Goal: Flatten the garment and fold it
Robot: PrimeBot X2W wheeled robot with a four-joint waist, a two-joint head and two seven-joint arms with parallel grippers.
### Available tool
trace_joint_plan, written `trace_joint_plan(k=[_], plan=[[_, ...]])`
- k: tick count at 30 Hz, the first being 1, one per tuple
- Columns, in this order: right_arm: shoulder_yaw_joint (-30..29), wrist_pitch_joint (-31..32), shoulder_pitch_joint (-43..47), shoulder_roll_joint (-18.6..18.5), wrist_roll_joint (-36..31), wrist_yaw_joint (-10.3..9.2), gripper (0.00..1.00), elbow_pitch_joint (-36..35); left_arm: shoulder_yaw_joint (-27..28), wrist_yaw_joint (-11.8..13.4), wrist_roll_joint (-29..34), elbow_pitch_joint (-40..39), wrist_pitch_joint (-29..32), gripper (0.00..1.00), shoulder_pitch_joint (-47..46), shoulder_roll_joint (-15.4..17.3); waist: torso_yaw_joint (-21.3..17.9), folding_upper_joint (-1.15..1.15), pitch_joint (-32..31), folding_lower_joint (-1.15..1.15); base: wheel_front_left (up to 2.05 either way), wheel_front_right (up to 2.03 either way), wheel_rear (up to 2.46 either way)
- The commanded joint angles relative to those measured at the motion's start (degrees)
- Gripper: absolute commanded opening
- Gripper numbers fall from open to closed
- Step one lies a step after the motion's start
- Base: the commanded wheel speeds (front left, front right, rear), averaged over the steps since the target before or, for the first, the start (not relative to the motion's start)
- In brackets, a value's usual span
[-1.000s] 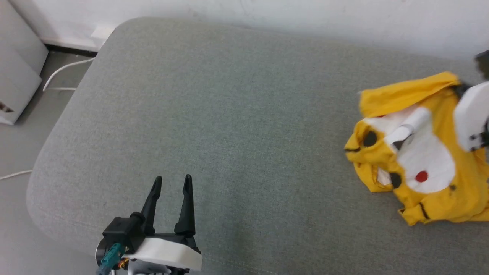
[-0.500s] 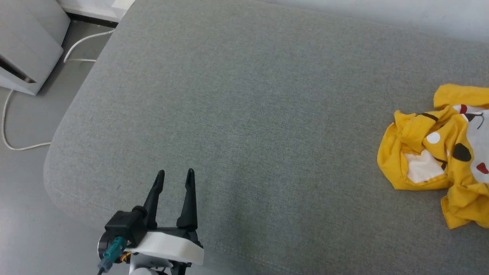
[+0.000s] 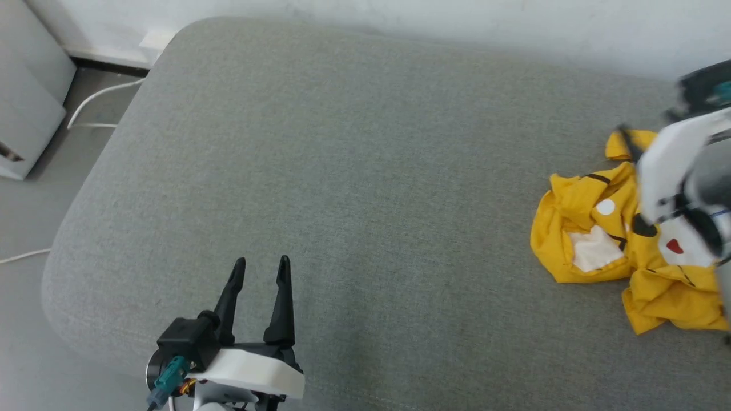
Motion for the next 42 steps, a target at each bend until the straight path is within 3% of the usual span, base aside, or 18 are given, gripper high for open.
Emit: trace_joint_plan(k=[1,5,10,19,20,21,22,23,31,42], plan=[[2.4,3.4,1.8,1.0,2.7,-0.11,1.00,-1.6,-0.1,-0.1,0.1,0.0,-0.3,1.00,0.2,-0.1,-0.7,0.00,-0.6,0.00,0.00,0.00,0.00],[5.2,9.6,6.0,2.3,6.9,-0.11,1.00,-3.7,-0.8,-0.2,-0.5,-0.1,-0.3,1.00,0.0,-0.1,0.1,0.00,0.1,0.00,0.00,0.00,0.00],[5.9,14.2,10.5,2.9,7.7,-0.11,1.00,-3.1,-1.4,-0.1,-1.2,0.0,-0.3,1.00,-0.6,-0.1,2.3,0.00,1.5,0.00,0.00,0.00,0.00],[3.6,12.1,12.5,5.2,2.9,-0.11,1.00,2.6,-1.4,0.0,-1.4,0.4,-0.3,1.00,-1.1,-0.1,5.0,0.00,3.1,0.00,0.00,0.00,0.00],[3.2,11.6,12.4,5.6,2.5,-0.11,0.66,3.4,-1.4,0.0,-1.4,0.4,-0.3,1.00,-1.1,-0.1,5.0,0.00,3.2,0.00,0.00,0.00,0.00],[3.0,11.0,12.2,5.8,2.0,-0.11,0.21,4.0,-1.4,0.0,-1.4,0.4,-0.3,1.00,-1.2,-0.1,5.1,0.00,3.2,0.00,0.00,0.00,0.00],[3.0,11.0,12.2,5.8,2.0,-0.11,0.21,4.0,-1.4,0.0,-1.4,0.4,-0.3,1.00,-1.2,-0.1,5.1,0.00,3.2,0.00,0.00,0.00,0.00],[3.0,10.5,11.9,6.0,1.3,-0.11,0.00,4.4,-1.4,0.0,-1.4,0.4,-0.3,1.00,-1.3,-0.1,5.1,0.00,3.2,0.00,0.00,0.00,0.00],[7.4,5.5,5.9,8.6,2.6,-0.11,0.00,2.1,-0.7,0.3,-1.1,0.5,-0.3,1.00,-1.0,-0.1,2.7,0.00,1.5,0.00,0.00,0.00,0.00],[27.3,5.3,0.1,17.5,14.0,-0.11,0.00,-2.2,-1.1,0.0,-1.5,0.8,-0.3,1.00,-1.0,-0.1,2.4,0.00,0.2,0.00,0.00,0.00,0.00]])
